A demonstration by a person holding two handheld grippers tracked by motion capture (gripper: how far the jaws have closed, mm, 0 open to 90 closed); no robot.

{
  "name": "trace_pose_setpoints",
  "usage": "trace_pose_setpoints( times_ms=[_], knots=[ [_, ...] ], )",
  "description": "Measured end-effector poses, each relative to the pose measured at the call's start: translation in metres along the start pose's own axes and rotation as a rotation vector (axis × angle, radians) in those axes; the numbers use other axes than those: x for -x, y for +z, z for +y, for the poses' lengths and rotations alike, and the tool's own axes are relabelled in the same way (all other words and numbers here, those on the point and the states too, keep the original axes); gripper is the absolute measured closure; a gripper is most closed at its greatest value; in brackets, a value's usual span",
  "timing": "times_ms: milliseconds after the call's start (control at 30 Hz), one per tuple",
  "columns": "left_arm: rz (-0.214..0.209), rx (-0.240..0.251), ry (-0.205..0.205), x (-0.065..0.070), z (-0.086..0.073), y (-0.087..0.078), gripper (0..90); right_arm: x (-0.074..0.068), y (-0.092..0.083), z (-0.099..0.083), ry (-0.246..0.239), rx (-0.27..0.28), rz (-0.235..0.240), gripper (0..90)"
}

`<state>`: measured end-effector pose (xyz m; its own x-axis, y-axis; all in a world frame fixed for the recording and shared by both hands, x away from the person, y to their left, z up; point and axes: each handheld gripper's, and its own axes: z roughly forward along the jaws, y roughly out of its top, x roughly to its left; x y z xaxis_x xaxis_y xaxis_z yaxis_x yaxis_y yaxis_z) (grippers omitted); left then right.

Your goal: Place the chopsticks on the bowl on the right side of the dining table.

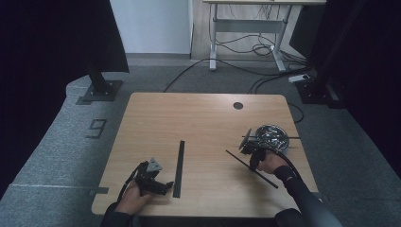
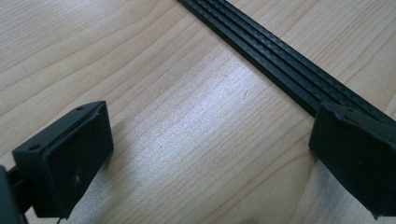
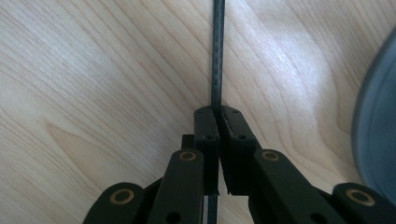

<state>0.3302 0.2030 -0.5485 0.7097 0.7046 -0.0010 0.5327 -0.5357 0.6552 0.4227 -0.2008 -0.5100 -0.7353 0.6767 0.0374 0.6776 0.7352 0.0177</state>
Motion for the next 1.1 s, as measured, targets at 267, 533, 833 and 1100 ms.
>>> trace_pose_setpoints(
  times_ms=[267, 533, 833, 1100],
  knots=[
    [0.0, 0.0, 0.0, 0.0, 0.0, 0.0, 0.0, 0.0, -0.021, -0.008, 0.0, 0.039, 0.003, 86.0],
    [0.0, 0.001, -0.001, 0.0, 0.0, 0.0, 0.0, 0.004, -0.043, -0.013, 0.007, 0.073, 0.012, 85.9],
    [0.0, 0.001, 0.0, 0.0, 0.0, 0.0, 0.0, 0.011, -0.067, -0.021, 0.019, 0.098, 0.02, 85.9],
    [0.0, 0.001, 0.0, 0.0, 0.0, 0.0, 0.0, 0.013, -0.089, -0.021, 0.017, 0.119, 0.006, 85.9]
  ],
)
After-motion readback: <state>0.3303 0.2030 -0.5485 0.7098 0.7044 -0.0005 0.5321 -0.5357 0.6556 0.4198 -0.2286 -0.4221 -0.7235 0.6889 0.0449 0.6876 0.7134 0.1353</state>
